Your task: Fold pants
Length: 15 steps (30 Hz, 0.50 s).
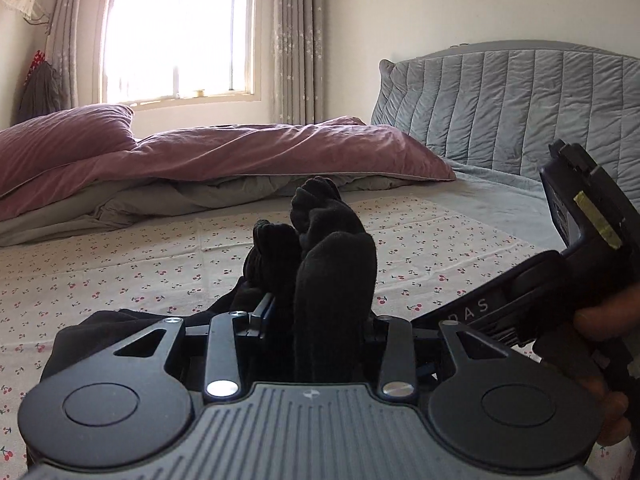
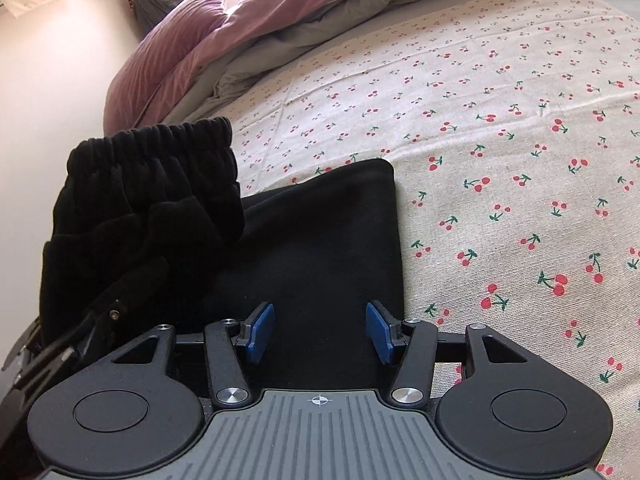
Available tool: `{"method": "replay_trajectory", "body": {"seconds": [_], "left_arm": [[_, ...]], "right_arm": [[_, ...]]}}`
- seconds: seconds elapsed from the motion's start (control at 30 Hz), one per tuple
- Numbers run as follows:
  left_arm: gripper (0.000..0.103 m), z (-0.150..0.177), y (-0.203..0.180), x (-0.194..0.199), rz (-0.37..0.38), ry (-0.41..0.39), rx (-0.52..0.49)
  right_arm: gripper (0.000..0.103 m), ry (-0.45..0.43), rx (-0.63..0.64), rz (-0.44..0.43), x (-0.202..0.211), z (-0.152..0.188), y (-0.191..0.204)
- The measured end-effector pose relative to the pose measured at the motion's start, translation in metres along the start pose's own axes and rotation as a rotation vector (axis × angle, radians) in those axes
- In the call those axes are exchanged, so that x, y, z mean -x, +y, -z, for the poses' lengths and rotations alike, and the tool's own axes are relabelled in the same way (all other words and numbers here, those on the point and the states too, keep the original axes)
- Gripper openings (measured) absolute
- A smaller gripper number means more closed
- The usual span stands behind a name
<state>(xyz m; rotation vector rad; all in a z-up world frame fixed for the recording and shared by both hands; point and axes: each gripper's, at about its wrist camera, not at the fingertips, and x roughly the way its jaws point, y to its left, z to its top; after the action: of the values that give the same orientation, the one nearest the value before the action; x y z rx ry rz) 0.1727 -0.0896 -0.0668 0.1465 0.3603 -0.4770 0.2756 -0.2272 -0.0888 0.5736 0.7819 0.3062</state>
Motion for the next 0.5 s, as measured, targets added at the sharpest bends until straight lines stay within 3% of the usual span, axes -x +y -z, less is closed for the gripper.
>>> {"method": "replay_trajectory", "body": {"seconds": [0.07, 0.13, 0.27, 0.37, 0.5], "left_arm": [[0.037, 0.004, -0.013, 0.004, -0.002, -0.027, -0.082], [0.036, -0.001, -0.012, 0.009, -0.003, -0.068, -0.049], [0.036, -0.025, 0.032, 0.022, -0.010, -0.121, 0.199], [0.036, -0.036, 0.087, 0.050, -0.019, -0.224, 0.432], [0.037, -0.040, 0.146, 0.088, -0.058, -0.368, 0.578]], "right_arm": [[0.051, 0.005, -0.031, -0.018, 0.000, 0.000, -0.004], [0.051, 0.012, -0.064, -0.036, 0.000, -0.001, -0.010], [0.051, 0.013, -0.058, -0.040, 0.000, 0.002, -0.011], [0.051, 0.015, 0.000, -0.026, 0.003, 0.006, -0.003], [0.051, 0.008, 0.084, 0.008, 0.005, 0.011, 0.008]]}}
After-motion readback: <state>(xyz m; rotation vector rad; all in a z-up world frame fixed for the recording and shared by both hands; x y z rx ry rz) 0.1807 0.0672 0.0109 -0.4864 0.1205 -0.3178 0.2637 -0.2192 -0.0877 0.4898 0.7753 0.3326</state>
